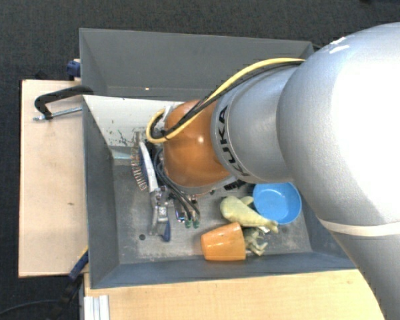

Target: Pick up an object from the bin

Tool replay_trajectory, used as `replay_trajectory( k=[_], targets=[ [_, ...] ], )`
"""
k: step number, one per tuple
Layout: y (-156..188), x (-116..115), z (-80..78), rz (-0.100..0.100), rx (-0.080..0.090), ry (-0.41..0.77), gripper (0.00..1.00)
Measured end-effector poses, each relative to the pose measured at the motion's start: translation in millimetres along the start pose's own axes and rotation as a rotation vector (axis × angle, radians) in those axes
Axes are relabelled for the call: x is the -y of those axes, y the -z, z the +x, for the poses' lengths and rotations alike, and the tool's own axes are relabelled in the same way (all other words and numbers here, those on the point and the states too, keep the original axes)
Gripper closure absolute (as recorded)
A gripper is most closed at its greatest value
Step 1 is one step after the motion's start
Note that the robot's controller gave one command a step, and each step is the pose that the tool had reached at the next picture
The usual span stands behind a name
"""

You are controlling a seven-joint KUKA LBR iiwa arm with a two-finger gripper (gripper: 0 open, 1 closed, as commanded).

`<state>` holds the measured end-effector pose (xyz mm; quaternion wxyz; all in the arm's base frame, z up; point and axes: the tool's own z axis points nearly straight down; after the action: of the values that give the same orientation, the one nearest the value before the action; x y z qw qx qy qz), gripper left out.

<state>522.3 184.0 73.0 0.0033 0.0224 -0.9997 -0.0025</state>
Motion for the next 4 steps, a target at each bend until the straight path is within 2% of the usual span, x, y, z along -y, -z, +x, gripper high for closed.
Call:
replay_trajectory(
  k=[1, 2, 3, 4],
  targets=[
    [147, -5, 16.8, 0.000, 0.019, 0.033, 1.00],
    [82, 63, 34.8, 0.006, 0.005, -0.161, 1.00],
    [84, 61, 34.0, 0.003, 0.008, -0.159, 0.00],
    [-3, 1, -17.2, 0.002, 0.019, -0.155, 0.00]
  ],
)
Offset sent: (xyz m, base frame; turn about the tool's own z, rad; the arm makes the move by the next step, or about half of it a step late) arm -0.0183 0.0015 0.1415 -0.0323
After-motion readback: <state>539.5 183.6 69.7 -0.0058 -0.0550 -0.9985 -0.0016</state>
